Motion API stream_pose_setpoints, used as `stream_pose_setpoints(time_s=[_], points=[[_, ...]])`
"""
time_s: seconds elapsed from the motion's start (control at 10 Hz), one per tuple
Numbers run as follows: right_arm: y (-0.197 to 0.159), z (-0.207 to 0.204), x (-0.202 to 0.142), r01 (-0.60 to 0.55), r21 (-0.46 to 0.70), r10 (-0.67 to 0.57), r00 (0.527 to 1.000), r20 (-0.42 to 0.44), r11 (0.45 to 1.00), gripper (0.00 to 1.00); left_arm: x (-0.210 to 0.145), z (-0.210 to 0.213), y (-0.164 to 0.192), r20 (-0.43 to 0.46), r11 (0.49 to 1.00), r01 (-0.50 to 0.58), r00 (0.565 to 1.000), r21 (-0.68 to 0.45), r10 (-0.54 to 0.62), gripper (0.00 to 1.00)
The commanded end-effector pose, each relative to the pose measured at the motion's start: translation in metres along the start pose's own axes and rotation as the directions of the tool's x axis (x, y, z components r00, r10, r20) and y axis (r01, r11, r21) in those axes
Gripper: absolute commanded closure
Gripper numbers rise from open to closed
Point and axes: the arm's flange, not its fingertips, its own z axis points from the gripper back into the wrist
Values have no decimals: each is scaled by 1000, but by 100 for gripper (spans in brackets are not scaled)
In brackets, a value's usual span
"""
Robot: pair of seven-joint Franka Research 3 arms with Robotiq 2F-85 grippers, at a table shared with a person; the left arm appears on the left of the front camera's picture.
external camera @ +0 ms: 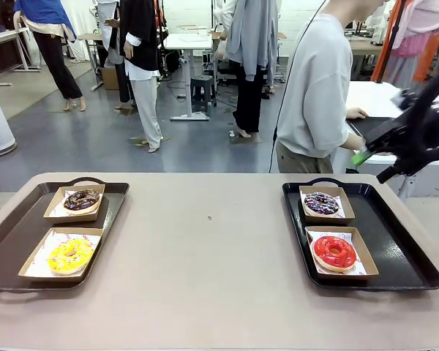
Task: Individually package the donuts and arrange them on the tray.
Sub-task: Place the picked Paper togo box on the Handle tray.
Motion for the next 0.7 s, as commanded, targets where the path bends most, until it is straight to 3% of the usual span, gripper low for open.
stream_pose_setpoints(time_s=[0.0, 0.2, 0.3, 0.6], points=[[-28, 46, -33, 0, 284, -4, 1000, 14, 959, 0, -4, 0, -1, 10, 1000, 3, 1000, 5, -3, 0], [-73, 72, -58, 49, 454, -94, 993, 76, 890, 0, -4, 0, -1, 10, 1000, 3, 1000, 5, -3, 0], [-98, 77, -65, 92, 514, -136, 989, 49, 853, 0, -4, 0, -1, 10, 1000, 3, 1000, 5, -3, 0], [-139, 64, -70, 144, 528, -177, 984, 12, 837, 0, -4, 0, -1, 10, 1000, 3, 1000, 5, -3, 0]])
